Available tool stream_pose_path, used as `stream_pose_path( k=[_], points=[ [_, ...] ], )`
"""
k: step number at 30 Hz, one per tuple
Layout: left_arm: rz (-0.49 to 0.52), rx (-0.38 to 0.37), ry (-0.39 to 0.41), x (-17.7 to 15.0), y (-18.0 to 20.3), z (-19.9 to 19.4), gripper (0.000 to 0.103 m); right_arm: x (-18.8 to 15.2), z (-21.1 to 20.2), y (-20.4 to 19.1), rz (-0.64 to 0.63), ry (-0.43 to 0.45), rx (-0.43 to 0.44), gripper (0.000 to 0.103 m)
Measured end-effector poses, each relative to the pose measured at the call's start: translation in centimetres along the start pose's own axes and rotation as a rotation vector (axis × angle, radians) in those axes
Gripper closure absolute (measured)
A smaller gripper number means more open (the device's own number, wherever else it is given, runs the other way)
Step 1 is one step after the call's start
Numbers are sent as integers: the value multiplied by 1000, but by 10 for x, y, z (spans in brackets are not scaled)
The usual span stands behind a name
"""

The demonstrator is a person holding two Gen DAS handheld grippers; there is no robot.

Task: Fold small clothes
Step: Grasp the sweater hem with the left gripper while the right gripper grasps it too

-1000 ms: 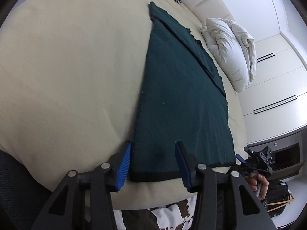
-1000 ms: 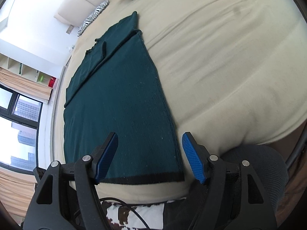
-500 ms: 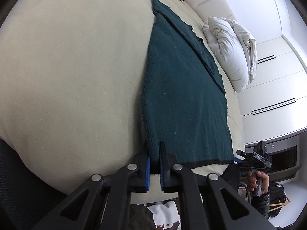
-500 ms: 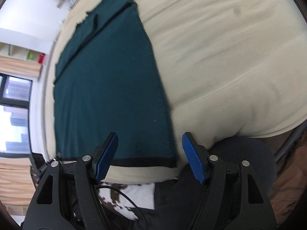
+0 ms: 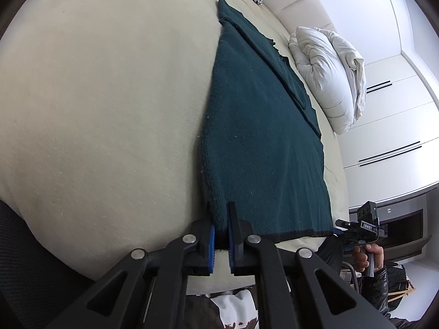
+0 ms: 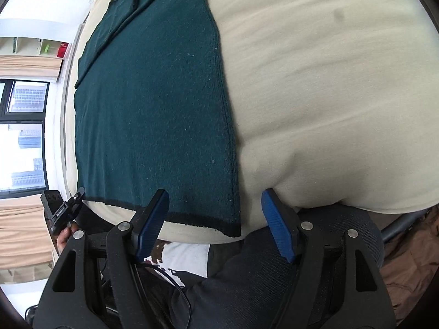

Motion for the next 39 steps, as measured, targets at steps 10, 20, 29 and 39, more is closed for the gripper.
stream_pose_path(
  k=[10,20,29,39],
  points=[
    [-3,-1,6,0,0,0,96,-9,18,-15,27,-65,54,58],
    [-13,-6,9,2,-2,0,96,-17,-4,0,136,53,163,65],
    [-17,-9,7,2,-3,0,96,-33,-4,-9,122,72,171,68],
    [-24,-8,19,1,-3,-1,96,-39,-8,-1,159,125,200,78]
  ],
)
Point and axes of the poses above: each gripper's, at about its wrist camera, not at the fingertips, and z roughly the way its jaws point, y to its right, x to its top, the point moved 5 cm from there along z, roughly the way its jaws point, and after that the axes turned 1 degree about -z, right-handed, at the moved point
